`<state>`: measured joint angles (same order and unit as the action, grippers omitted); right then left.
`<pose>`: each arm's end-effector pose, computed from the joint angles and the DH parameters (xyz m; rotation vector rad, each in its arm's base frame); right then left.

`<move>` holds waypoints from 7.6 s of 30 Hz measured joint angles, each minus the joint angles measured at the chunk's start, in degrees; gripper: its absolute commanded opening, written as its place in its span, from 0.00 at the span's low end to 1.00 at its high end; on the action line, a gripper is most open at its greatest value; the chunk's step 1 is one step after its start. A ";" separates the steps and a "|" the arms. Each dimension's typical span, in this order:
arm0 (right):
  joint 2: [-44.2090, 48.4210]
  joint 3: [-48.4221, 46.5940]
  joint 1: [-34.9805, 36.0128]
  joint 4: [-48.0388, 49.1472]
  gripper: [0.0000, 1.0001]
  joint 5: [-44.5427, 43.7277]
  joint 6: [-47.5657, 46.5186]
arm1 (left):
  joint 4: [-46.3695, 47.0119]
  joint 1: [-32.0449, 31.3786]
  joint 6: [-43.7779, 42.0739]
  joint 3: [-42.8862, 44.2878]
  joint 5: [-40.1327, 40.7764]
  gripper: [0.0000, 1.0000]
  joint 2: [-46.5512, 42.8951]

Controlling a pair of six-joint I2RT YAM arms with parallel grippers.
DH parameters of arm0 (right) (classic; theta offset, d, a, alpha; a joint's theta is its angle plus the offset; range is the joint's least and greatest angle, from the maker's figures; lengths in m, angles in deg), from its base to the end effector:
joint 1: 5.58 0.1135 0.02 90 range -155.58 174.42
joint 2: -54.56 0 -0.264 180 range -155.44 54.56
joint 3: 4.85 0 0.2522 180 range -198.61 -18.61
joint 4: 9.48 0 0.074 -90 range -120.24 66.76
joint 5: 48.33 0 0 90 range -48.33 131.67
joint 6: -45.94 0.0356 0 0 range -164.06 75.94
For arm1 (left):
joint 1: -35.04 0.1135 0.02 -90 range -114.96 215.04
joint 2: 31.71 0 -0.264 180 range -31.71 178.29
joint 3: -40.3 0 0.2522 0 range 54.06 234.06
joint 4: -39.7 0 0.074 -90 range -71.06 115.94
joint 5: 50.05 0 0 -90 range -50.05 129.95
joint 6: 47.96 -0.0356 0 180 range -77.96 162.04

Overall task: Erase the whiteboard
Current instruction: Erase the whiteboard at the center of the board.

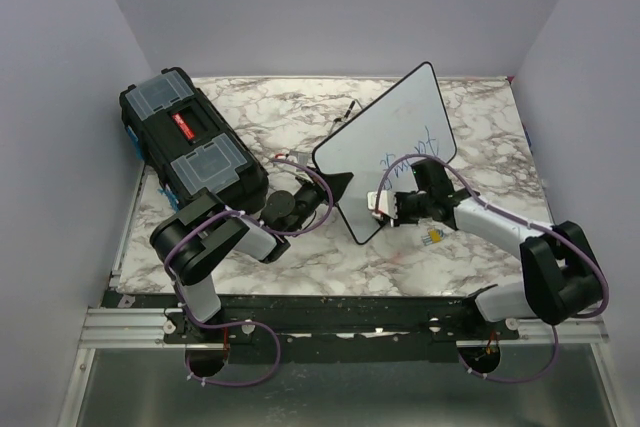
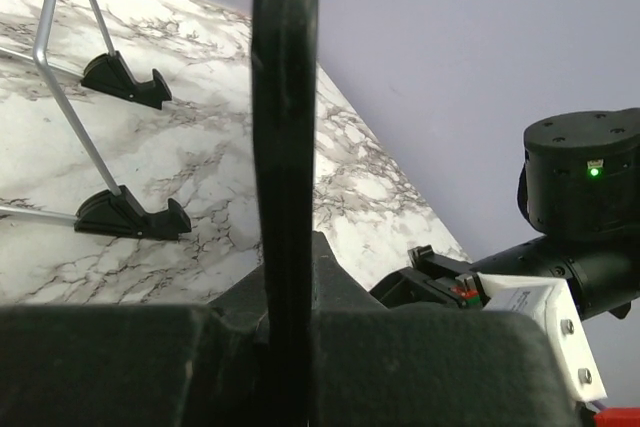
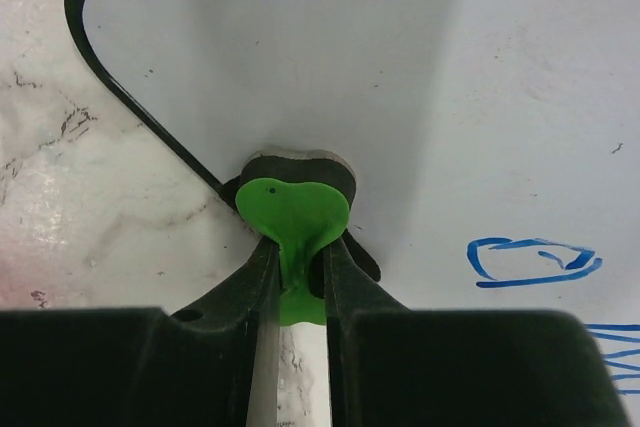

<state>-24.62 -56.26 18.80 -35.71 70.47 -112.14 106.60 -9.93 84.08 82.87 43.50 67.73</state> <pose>0.2256 0.1211 0.1702 -1.8467 1.4955 0.2780 0.2202 -0.2168 0.1818 -0.0172 1.5090 -1.2040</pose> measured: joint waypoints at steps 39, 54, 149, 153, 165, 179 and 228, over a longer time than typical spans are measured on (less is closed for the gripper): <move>-4.79 -13.92 -0.94 2.54 0.01 0.68 8.17 | -0.07 0.74 -1.92 0.09 1.73 0.00 -0.46; -3.76 -7.91 -1.57 4.20 0.01 2.49 3.98 | -0.22 0.72 -1.70 -0.02 1.49 0.00 -0.46; -0.87 -8.35 -3.82 3.26 0.01 1.31 21.05 | -0.31 0.76 0.09 -0.24 -2.56 0.00 -0.42; -0.72 -8.35 -3.82 4.13 0.01 0.79 24.24 | -0.31 0.76 0.07 -0.22 -2.56 0.00 -0.42; 1.03 -5.92 -3.63 16.11 0.01 -4.11 30.67 | -0.26 0.76 0.00 -0.22 -2.29 0.00 -0.42; 1.44 -1.92 -3.61 5.31 0.01 -1.95 17.77 | -0.24 0.70 0.00 -0.22 -3.10 0.00 -0.42; 1.05 -6.73 -6.40 12.48 0.01 -2.14 31.36 | -0.37 0.81 1.16 -0.17 -3.78 0.00 -0.09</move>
<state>-23.57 -62.99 12.39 -23.23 68.33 -80.77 106.23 -9.12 85.24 82.70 39.72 67.64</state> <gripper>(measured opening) 0.182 0.020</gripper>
